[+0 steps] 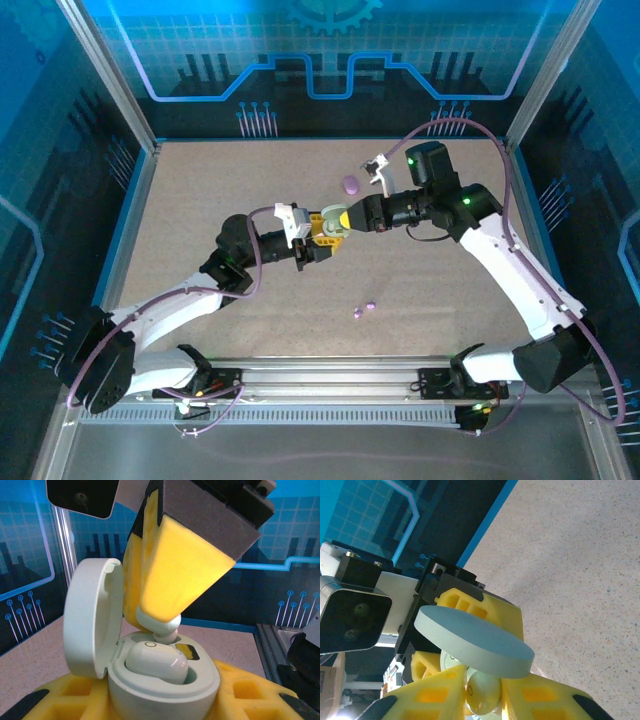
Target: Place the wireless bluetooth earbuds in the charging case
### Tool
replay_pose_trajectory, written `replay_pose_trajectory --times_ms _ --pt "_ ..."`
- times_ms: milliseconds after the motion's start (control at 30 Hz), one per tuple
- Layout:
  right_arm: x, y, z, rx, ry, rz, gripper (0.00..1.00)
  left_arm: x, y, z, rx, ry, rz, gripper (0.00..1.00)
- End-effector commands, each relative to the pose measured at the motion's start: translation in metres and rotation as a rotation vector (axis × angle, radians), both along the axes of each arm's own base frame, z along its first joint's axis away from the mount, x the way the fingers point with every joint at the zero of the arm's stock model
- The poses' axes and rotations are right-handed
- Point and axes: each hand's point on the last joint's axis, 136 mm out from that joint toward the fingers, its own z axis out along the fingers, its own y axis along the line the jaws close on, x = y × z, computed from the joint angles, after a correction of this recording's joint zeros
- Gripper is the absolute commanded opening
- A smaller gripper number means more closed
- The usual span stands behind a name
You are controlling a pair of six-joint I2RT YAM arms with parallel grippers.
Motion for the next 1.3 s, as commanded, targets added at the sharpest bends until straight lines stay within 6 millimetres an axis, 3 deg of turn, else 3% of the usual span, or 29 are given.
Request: replay_pose_trajectory --times_ms 0,700,1067,1267 --pt "0.004 0.000 -0.016 -0.047 0.027 -0.019 0.27 -0.009 -0.004 0.027 -0.055 -0.065 -0.047 0.36" --pt "0.005 -0.006 -0.017 -0.109 -0.001 -0.061 0.35 -0.009 -0.002 0.030 -0.062 -0.069 -0.039 0.36" --pt "0.007 -0.025 -0.001 -0.104 -0.060 -0.140 0.42 -0.009 -0.002 0.031 -0.059 -0.075 -0.032 0.37" --pt "0.005 -0.030 0.020 -0.034 -0.127 -0.168 0.45 -0.009 -0.002 0.031 -0.054 -0.077 -0.033 0.37"
